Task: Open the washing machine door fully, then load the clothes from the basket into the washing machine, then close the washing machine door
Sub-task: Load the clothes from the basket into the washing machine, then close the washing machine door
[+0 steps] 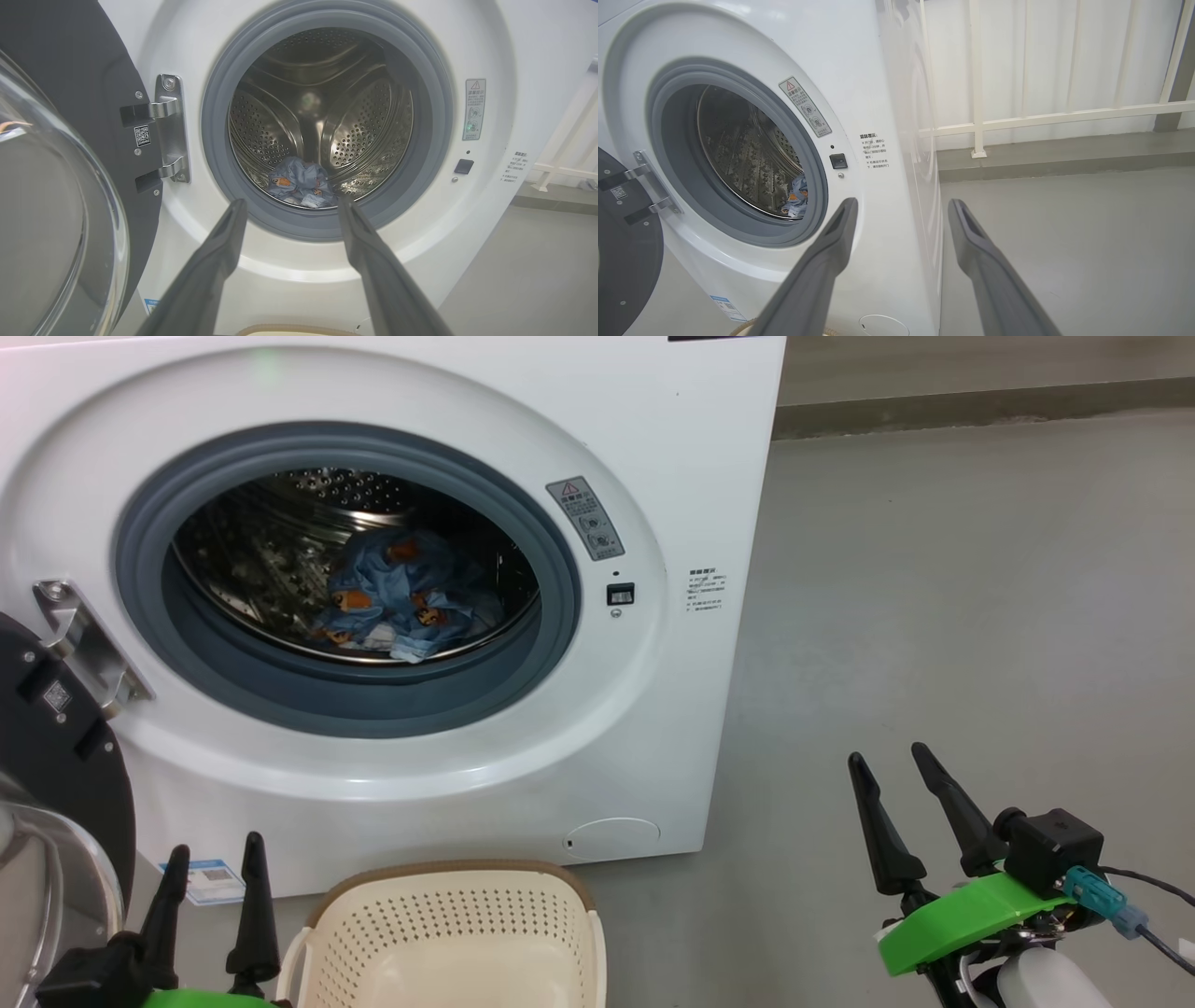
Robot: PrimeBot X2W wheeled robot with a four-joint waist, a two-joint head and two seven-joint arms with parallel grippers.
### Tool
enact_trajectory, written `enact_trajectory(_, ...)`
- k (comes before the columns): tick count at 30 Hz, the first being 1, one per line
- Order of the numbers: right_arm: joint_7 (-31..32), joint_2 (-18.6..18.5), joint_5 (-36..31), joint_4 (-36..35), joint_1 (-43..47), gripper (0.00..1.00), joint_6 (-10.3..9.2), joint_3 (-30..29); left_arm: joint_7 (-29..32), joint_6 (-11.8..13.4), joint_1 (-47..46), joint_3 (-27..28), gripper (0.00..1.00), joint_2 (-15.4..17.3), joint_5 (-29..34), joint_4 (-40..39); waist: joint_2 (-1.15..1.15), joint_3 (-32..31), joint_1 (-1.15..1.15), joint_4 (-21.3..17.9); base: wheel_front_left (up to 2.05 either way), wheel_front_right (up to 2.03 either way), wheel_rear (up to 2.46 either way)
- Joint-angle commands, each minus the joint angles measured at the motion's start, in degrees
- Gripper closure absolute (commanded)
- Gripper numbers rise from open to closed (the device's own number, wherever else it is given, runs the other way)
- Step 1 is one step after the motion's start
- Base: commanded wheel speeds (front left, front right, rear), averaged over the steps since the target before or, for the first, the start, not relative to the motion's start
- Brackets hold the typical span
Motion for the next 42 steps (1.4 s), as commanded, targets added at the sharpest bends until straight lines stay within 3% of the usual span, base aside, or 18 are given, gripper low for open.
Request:
enact_trajectory(1, -0.5, -0.4, 0.0, -1.1, -1.6, 0.00, 0.26, 1.1, -0.4, 0.1, -1.6, 1.8, 0.00, 1.4, -0.3, -1.1, 0.00, 0.0, 0.00, -0.1, 0.00, 0.00, 0.00)
enact_trajectory(28, -0.5, -0.6, 0.2, -0.9, -2.0, 0.00, 0.26, 1.5, -0.5, -0.7, -1.8, 1.5, 0.00, 1.4, -2.0, -0.8, 0.00, 0.1, 0.00, -0.7, -0.04, 0.04, 0.00)
enact_trajectory(42, -0.5, -0.5, 0.2, -0.8, -1.8, 0.00, 0.26, 1.4, -0.5, -1.1, -1.8, 1.0, 0.00, 1.3, -2.8, -0.5, 0.00, -0.2, 0.00, -0.6, -1.31, 1.31, 0.00)
